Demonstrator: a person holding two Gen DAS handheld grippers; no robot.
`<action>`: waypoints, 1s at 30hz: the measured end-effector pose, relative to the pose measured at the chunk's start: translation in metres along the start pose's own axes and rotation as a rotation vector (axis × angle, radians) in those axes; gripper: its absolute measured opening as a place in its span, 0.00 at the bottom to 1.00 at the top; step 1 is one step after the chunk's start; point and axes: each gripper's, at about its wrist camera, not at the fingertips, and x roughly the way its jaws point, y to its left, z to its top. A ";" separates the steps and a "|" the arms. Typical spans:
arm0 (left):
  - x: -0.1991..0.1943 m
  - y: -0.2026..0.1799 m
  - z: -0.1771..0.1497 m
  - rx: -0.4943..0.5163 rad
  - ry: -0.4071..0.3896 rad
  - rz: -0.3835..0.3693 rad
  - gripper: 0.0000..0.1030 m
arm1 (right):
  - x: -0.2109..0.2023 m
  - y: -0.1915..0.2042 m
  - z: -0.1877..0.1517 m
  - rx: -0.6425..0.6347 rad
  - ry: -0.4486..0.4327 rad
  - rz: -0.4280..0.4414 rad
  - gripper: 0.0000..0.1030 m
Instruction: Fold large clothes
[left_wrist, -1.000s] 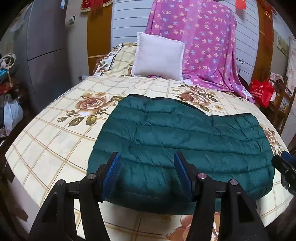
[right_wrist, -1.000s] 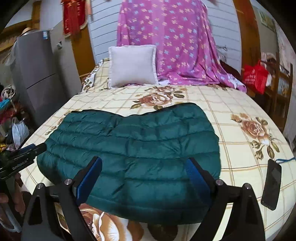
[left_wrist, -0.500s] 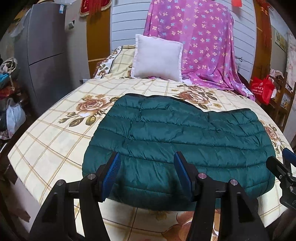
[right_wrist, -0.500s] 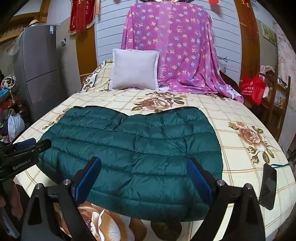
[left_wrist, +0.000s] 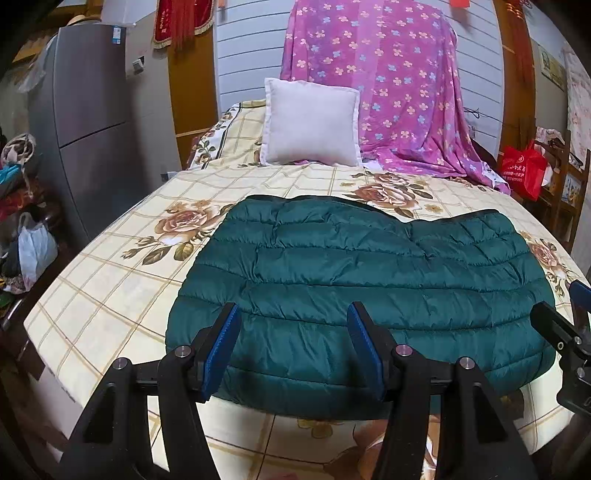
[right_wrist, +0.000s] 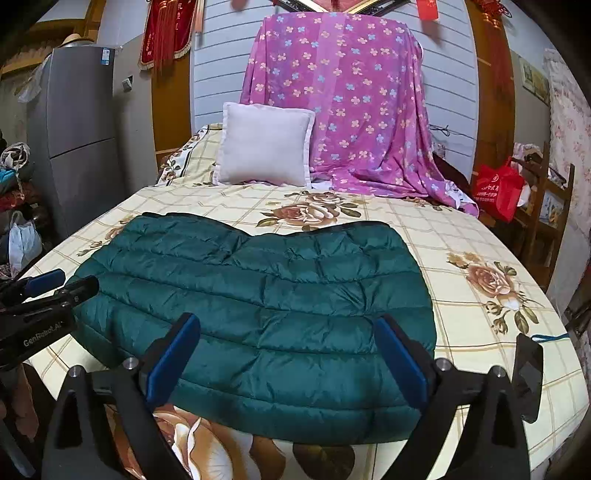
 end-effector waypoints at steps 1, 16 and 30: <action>0.000 0.000 0.000 0.000 0.001 0.000 0.39 | 0.000 0.000 0.000 0.003 0.000 0.002 0.95; 0.004 -0.001 -0.003 -0.004 0.018 -0.014 0.39 | 0.006 -0.002 -0.003 0.018 0.026 -0.002 0.95; 0.008 -0.001 -0.003 -0.012 0.030 -0.018 0.39 | 0.013 0.002 -0.003 0.029 0.064 -0.044 0.95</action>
